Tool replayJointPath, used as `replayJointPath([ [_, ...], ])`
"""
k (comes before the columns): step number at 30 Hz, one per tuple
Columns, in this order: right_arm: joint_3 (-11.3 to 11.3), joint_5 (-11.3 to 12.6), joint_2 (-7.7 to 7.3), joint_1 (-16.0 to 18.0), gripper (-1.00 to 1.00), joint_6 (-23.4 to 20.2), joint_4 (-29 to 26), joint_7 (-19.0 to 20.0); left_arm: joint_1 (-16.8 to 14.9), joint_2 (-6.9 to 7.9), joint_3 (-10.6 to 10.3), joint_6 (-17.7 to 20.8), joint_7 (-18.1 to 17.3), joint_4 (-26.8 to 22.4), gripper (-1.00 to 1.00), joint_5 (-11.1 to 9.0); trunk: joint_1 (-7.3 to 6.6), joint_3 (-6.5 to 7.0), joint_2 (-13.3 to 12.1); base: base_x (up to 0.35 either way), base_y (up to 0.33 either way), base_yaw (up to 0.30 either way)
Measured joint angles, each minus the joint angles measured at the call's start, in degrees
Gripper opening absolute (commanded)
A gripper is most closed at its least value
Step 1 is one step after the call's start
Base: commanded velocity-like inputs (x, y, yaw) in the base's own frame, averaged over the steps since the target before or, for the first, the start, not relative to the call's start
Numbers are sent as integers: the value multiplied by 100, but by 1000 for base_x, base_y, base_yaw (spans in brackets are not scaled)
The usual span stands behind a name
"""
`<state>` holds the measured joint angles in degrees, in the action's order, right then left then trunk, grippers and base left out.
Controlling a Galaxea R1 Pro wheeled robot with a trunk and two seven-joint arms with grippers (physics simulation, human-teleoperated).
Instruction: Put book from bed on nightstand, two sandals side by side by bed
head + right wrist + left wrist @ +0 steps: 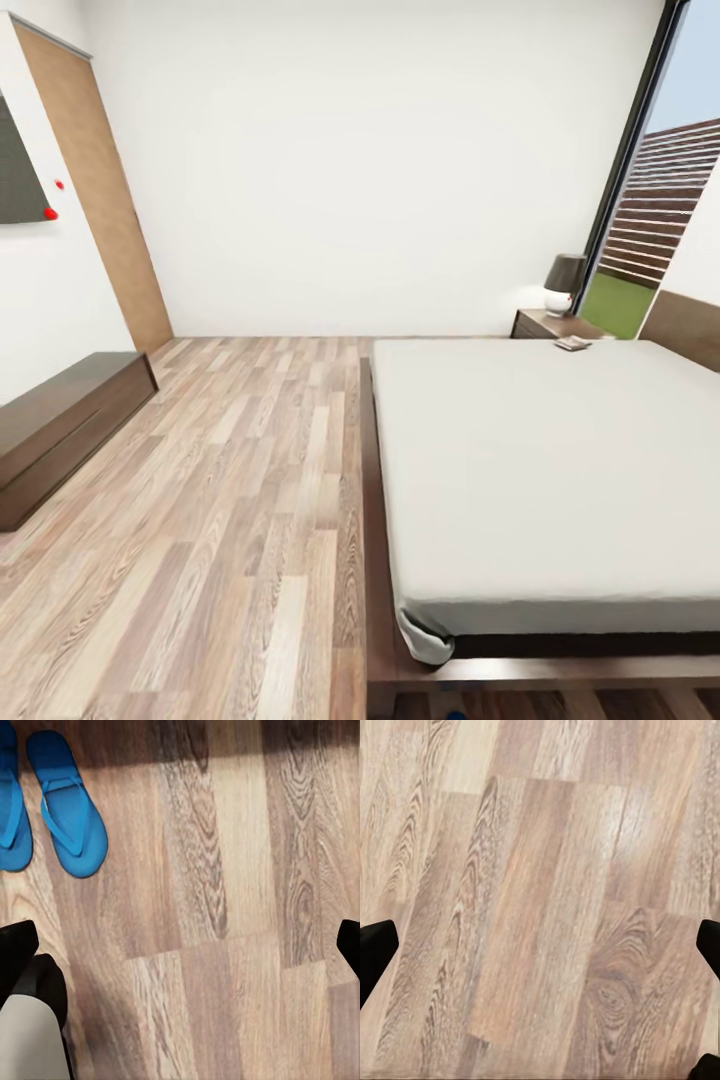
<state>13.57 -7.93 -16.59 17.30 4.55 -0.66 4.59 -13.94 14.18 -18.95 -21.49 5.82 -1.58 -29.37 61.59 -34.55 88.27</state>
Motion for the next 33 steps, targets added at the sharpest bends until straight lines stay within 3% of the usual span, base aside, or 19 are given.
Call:
replayJointPath([
  [8,-1,-1,0,1,100,0,0,0,1,-110,1,10,-4,12,100,6,0,0,0,0,0,284],
  [23,-1,-1,43,0,100,0,0,0,0,-134,2,74,-52,25,100,0,0,0,0,0,0,289],
  [33,-2,-1,71,0,100,0,0,3,1,-133,2,163,-522,28,100,15,-219,179,-400,0,0,290],
])
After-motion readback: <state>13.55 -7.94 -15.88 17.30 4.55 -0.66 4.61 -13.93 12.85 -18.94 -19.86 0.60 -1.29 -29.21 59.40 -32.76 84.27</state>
